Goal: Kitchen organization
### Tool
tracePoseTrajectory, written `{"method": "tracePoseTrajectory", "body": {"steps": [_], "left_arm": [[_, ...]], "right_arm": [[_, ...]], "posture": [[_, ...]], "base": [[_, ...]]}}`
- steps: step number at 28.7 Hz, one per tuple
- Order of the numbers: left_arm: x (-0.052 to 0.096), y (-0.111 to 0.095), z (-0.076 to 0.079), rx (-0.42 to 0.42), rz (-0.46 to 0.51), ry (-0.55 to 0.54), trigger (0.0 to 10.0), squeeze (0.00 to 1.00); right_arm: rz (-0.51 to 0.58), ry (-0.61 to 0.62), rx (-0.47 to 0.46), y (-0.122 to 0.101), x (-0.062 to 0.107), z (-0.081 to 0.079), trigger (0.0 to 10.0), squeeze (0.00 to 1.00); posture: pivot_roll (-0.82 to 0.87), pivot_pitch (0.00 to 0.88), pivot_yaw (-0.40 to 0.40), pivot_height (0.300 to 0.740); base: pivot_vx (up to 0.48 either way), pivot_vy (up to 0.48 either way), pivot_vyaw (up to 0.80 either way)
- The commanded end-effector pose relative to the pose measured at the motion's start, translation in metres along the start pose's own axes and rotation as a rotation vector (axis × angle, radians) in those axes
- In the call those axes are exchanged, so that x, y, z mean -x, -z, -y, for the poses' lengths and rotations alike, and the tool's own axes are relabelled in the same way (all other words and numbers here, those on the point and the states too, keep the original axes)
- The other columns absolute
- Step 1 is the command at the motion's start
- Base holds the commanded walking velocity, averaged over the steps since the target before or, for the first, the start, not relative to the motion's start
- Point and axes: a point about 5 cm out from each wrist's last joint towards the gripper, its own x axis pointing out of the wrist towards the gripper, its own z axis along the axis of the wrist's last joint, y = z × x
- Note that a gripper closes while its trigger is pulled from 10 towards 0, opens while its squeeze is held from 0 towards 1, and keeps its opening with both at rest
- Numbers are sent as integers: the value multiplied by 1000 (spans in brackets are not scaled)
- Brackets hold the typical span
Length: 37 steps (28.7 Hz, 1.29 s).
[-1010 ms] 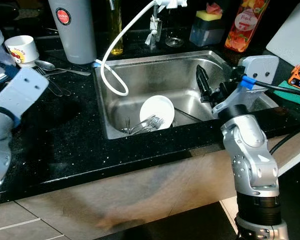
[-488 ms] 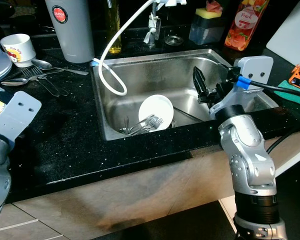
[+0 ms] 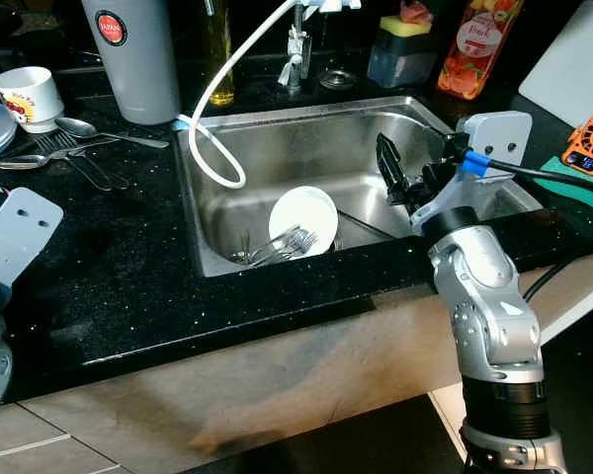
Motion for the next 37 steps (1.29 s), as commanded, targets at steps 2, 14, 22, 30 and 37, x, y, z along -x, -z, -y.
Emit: {"method": "tracePoseTrajectory", "body": {"steps": [2,14,22,30,37], "left_arm": [[-2,7,25,-19,-31,73,0,0],[22,-79,54,-129,492,6,10000,0],[36,-108,66,-93,592,64,10000,0],[-1,-76,13,551,175,-166,10000,0],[-18,-55,-36,869,98,-308,10000,0]], "right_arm": [[14,-2,1,-2,-1,1,10000,0],[25,-14,4,-4,-4,0,10000,0],[28,-9,9,-4,-5,0,10000,0],[32,1,12,-4,-4,3,10000,0],[32,-5,5,-4,-6,1,10000,0]], "posture": [[150,110,-25,740],[140,91,-33,740],[131,87,-24,740],[138,90,-26,740],[147,92,-31,740]], "base": [[0,0,0],[0,0,0],[0,0,0],[0,0,0],[0,0,0]]}}
